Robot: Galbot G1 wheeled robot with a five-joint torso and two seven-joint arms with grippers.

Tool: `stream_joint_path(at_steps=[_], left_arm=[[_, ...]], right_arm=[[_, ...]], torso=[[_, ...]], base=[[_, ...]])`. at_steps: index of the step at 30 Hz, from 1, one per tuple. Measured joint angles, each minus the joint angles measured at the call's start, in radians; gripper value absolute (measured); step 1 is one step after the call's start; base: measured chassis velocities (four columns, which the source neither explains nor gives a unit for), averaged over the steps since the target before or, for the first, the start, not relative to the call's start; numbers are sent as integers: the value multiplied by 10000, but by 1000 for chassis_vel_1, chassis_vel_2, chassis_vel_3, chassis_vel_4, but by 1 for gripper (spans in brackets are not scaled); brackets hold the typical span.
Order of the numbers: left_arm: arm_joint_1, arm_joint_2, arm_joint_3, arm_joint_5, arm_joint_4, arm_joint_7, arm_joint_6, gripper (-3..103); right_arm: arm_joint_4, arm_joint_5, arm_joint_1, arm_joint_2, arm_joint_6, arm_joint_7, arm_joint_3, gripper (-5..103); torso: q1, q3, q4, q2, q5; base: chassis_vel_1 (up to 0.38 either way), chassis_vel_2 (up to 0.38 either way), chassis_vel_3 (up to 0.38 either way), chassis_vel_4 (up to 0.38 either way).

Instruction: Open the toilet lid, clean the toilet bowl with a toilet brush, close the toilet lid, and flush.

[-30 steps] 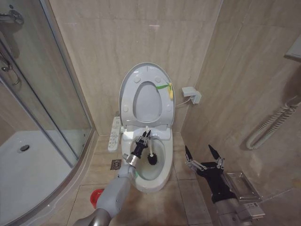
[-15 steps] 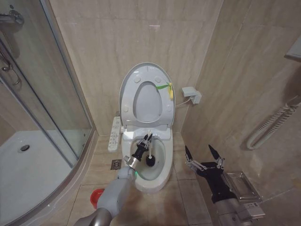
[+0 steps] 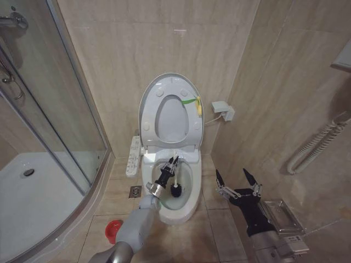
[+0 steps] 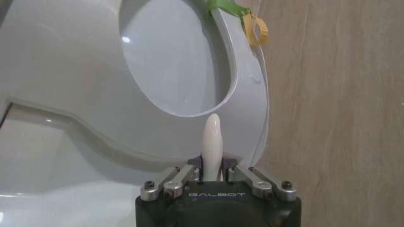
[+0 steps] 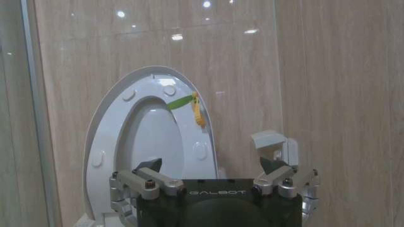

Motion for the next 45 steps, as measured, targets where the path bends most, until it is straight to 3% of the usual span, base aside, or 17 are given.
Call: stream_joint_path(at_steps=[2, 5, 8, 13, 17, 21, 24, 30, 32, 37, 41, 45], left_arm=[[1, -14, 27, -202, -54, 0, 1, 20], [-69, -32, 125, -1377, -307, 33, 198, 20], [-160, -33, 112, -1733, -221, 84, 288, 20], [-170, -4, 18, -648, 146, 204, 144, 20], [-102, 12, -8, -511, 129, 278, 113, 20], [-28, -15, 105, -1336, -155, 297, 308, 20], [-45, -24, 181, -2469, -419, 378, 576, 20], [-85, -24, 116, -2037, -100, 438, 511, 20], [-111, -24, -3, -1135, 148, 434, 255, 20], [-152, -24, -32, -693, 218, 411, 42, 20], [-223, -27, 50, -2206, -159, 302, 292, 20], [-267, -27, 58, -2668, -157, 195, 429, 20]], right_arm=[[0, 0, 0, 0, 0, 0, 0, 100], [0, 0, 0, 0, 0, 0, 0, 100], [0, 0, 0, 0, 0, 0, 0, 100], [0, 0, 0, 0, 0, 0, 0, 100], [0, 0, 0, 0, 0, -1, 0, 100], [0, 0, 0, 0, 0, 0, 0, 100], [0, 0, 0, 0, 0, 0, 0, 100], [0, 0, 0, 0, 0, 0, 0, 100], [0, 0, 0, 0, 0, 0, 1, 100], [0, 0, 0, 0, 0, 0, 0, 100], [0, 0, 0, 0, 0, 0, 0, 100], [0, 0, 0, 0, 0, 0, 0, 100]], torso=[[0, 1, 0, -1, -3], [1, 2, -5, -1, -3], [1, 1, -4, -1, -2], [1, 1, -2, 0, -2], [0, 1, 1, 0, 2], [1, 2, -1, -1, -1], [1, 2, -4, -1, -1], [1, 2, -3, -1, -1], [0, 0, 1, 0, 1], [0, 1, 0, 0, 0], [2, 3, -6, -1, -3], [2, 3, -2, -2, -3]], base=[[0, 0, 0, 0], [0, 0, 0, 0], [0, 0, 0, 0], [0, 0, 0, 0], [0, 0, 0, 0], [0, 0, 0, 0], [0, 0, 0, 0], [0, 0, 0, 0], [0, 0, 0, 0], [0, 0, 0, 0], [0, 0, 0, 0], [0, 0, 0, 0]])
